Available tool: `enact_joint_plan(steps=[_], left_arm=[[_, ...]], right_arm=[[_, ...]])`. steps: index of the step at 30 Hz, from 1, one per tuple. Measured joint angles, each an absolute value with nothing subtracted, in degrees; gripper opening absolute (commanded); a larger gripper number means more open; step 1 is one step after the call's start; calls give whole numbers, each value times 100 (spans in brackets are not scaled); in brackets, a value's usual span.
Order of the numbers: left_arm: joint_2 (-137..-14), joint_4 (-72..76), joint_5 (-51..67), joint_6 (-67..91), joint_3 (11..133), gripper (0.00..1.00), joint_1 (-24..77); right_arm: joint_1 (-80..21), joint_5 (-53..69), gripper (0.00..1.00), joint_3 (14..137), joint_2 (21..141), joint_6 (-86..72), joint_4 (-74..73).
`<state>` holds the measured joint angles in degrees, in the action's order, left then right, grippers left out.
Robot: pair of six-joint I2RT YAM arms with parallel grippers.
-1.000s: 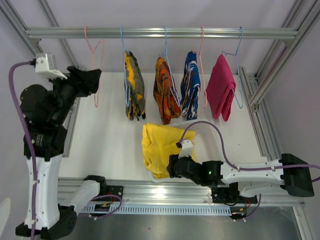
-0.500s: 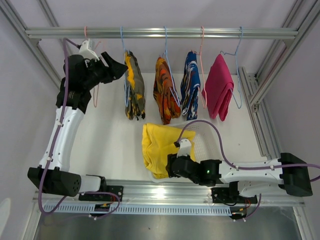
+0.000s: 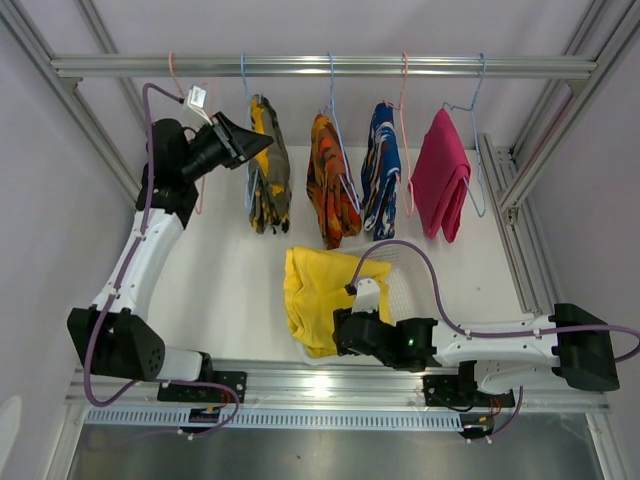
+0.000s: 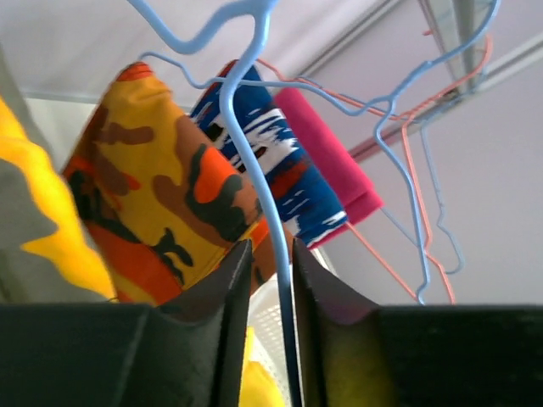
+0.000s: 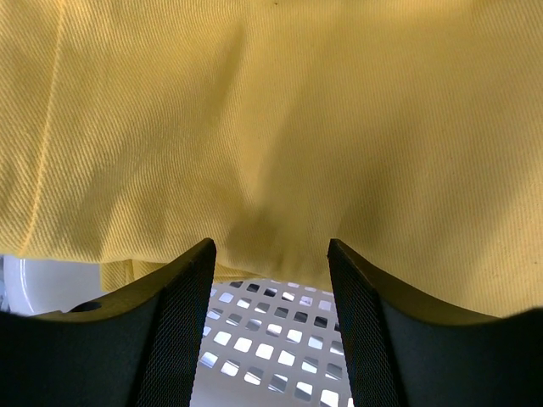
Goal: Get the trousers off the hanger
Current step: Pick up the hanger from the clothesline.
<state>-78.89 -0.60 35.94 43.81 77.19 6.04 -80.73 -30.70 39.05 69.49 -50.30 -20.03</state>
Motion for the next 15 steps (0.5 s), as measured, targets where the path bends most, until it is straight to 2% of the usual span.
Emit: enact_joint_plan(steps=[3,7,15], left_arm=[[-7907,445,3828,4722,7470,19,607],[-7913,1092,4134,5275,7262,1,609],[-7942,2049,4397,6388,6984,0,617]], right_arm=[[-8071,-3070,61,3905,6943,-5030,-2062],[-8055,-3072,61,3905,6943,-5033,-2150],[-8051,-3070,61,3905,6943,-5076,-2211]])
